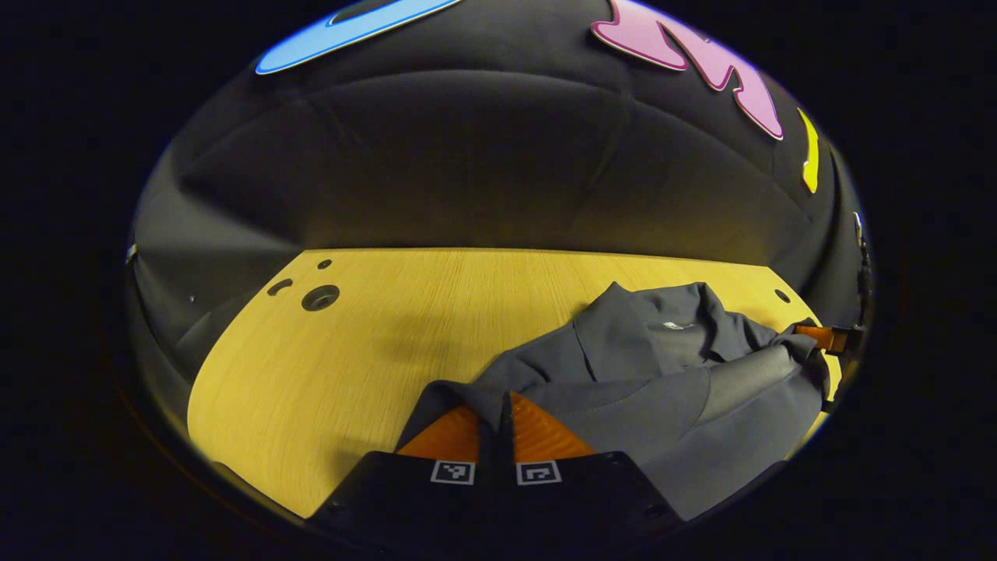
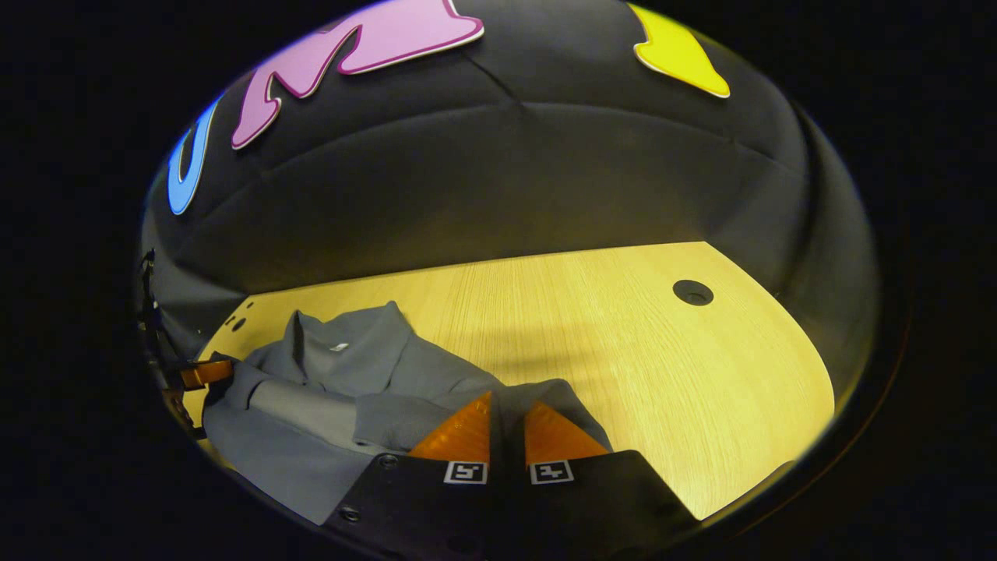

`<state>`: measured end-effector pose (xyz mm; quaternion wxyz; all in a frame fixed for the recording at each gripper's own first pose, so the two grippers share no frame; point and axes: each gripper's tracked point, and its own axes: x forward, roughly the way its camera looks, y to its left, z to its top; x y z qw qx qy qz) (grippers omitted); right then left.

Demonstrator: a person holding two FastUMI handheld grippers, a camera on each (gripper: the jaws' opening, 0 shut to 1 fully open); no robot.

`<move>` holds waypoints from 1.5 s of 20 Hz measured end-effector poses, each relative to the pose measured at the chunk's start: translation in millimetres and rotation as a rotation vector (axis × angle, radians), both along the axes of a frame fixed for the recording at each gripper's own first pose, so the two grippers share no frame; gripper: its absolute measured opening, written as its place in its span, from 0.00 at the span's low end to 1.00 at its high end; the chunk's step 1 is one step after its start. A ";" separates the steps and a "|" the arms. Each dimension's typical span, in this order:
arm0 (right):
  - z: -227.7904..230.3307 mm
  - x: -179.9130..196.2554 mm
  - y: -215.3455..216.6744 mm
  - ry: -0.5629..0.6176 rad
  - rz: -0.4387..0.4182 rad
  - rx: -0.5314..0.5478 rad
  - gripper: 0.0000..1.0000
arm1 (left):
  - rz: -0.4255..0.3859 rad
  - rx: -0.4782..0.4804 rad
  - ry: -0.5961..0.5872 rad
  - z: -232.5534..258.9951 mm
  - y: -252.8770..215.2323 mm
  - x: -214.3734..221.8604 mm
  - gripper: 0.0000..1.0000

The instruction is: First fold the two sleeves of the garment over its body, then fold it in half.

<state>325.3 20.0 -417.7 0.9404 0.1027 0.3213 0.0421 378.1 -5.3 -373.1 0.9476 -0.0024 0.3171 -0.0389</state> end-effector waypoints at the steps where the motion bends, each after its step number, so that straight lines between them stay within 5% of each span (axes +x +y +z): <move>1: -9.1 -3.9 -2.5 0.010 0.005 -0.008 0.06 | 0.004 -0.002 0.011 -4.6 -0.8 -2.3 0.05; 7: 2.1 -1.1 -1.3 0.011 -0.015 -0.009 0.18 | 0.043 -0.006 0.006 -4.2 4.5 -4.0 0.26; 8: 5.7 -2.3 -0.7 0.008 -0.014 -0.006 0.25 | 0.042 -0.018 0.004 -1.3 3.5 -4.9 0.43; 9: 10.7 -3.2 -0.6 0.004 -0.013 -0.006 0.26 | 0.039 -0.030 -0.003 2.7 2.0 -6.9 0.49; 10: 15.6 -4.9 -1.8 -0.004 -0.014 -0.012 0.45 | 0.037 -0.036 -0.011 7.4 0.6 -7.7 0.56; 11: 22.4 -6.1 -0.8 -0.011 -0.010 -0.010 0.39 | 0.028 -0.042 -0.023 12.0 -0.9 -10.0 0.63; 15: 52.0 -17.8 3.4 -0.044 0.009 -0.003 0.59 | -0.034 -0.053 -0.064 36.5 -17.2 -24.5 0.93; 16: 60.4 -21.0 4.4 -0.053 0.015 0.002 0.77 | -0.045 -0.051 -0.077 45.5 -20.8 -29.9 0.90; 17: 69.9 -25.3 4.5 -0.063 0.021 0.001 0.77 | -0.051 -0.052 -0.089 54.6 -23.7 -36.8 0.96; 22: 126.8 -62.6 6.0 -0.127 0.050 0.007 0.87 | -0.070 -0.070 -0.159 104.5 -32.3 -83.3 0.96; 30: 198.0 -148.9 7.3 -0.193 0.087 0.021 0.88 | -0.152 -0.118 -0.220 172.9 -58.7 -182.9 0.96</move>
